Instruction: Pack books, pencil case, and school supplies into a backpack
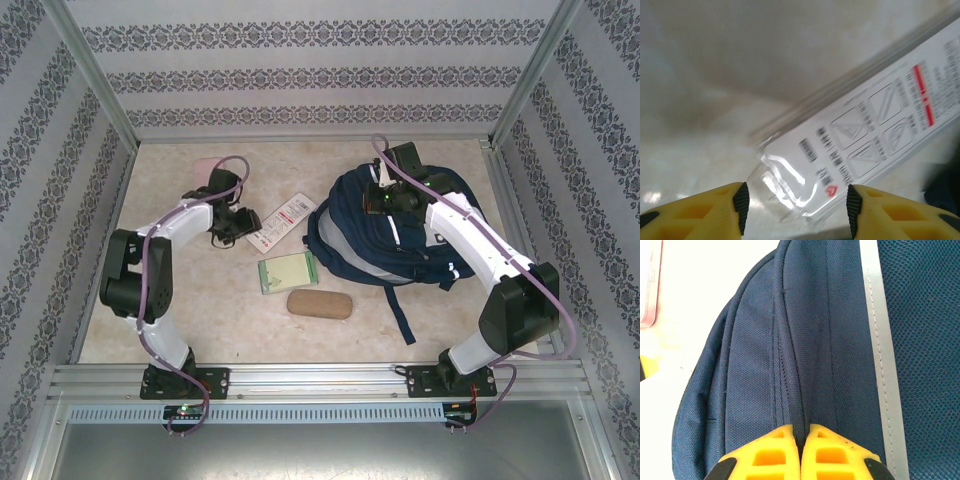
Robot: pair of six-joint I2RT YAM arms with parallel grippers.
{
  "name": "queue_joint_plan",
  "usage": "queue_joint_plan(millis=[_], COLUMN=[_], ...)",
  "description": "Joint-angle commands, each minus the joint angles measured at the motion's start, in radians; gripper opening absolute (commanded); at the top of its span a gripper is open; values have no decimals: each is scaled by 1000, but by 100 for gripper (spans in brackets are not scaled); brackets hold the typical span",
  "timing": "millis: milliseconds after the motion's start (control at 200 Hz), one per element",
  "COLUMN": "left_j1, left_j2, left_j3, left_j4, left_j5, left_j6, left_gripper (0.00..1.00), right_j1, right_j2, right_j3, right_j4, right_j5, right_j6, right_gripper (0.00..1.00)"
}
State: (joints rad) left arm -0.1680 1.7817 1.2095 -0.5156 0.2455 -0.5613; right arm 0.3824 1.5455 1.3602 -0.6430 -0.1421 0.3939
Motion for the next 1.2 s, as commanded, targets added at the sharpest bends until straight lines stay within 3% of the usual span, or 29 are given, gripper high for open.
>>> queue_joint_plan(millis=[0, 235, 325, 549, 844, 1049, 1199], left_j1=[4, 5, 5, 5, 5, -7, -33], left_j2=[63, 248, 281, 212, 66, -56, -132], left_j3=[96, 292, 298, 99, -188, -337, -357], left_j4=[-9, -65, -74, 11, 110, 227, 232], left_j5=[27, 30, 36, 56, 12, 72, 100], left_j6=[107, 175, 165, 78, -78, -220, -235], left_gripper=[59, 58, 57, 49, 32, 31, 32], right_j1=[23, 37, 49, 100, 225, 320, 332], right_j2=[-21, 26, 30, 26, 193, 384, 492], right_j3=[10, 19, 16, 38, 143, 246, 290], right_j4=[45, 6, -12, -23, 61, 109, 122], right_j5=[-36, -28, 16, 103, -20, -73, -50], right_j6=[-3, -23, -26, -33, 60, 168, 273], right_gripper=[4, 7, 26, 37, 34, 35, 37])
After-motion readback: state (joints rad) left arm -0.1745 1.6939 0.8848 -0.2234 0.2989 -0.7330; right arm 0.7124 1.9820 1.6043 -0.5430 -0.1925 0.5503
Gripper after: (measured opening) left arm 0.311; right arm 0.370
